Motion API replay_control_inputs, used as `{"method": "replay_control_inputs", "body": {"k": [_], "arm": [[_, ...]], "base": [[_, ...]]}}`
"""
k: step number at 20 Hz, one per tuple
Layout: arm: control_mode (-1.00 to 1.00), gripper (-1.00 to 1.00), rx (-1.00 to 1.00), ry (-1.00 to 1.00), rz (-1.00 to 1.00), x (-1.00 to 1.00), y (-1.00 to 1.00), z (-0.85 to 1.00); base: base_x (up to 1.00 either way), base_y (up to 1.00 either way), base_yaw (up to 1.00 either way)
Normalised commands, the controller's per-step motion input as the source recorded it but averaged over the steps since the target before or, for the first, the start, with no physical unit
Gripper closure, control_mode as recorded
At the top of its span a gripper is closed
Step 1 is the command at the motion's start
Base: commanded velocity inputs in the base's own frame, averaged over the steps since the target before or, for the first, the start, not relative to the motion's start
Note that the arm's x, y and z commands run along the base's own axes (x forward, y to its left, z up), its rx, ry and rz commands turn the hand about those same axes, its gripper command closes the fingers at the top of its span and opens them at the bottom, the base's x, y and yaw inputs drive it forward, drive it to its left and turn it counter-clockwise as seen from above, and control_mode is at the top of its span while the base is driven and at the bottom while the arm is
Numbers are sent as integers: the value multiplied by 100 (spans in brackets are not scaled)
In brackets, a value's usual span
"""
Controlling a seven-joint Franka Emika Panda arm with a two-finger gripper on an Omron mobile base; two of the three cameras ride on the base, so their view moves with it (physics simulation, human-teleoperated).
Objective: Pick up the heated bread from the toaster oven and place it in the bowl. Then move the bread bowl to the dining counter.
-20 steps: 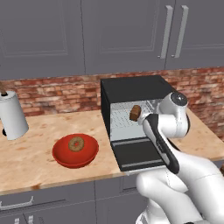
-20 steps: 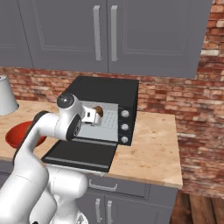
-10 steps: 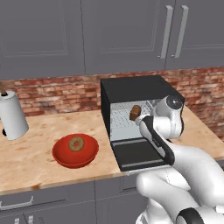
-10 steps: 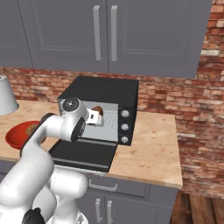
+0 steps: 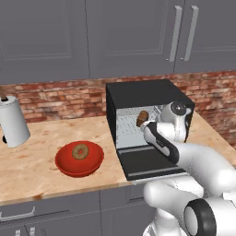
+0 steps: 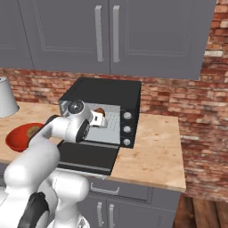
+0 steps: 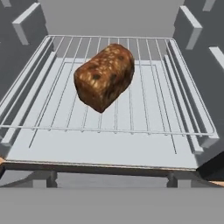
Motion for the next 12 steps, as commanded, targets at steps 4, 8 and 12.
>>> {"method": "replay_control_inputs", "body": {"k": [4,8,12], "arm": [[-100,-100,0,0,0,34,0,-17],[-100,-100,0,0,0,33,0,-21],[-100,-100,0,0,0,35,0,-21]], "base": [[0,0,0],[0,0,0],[0,0,0]]}}
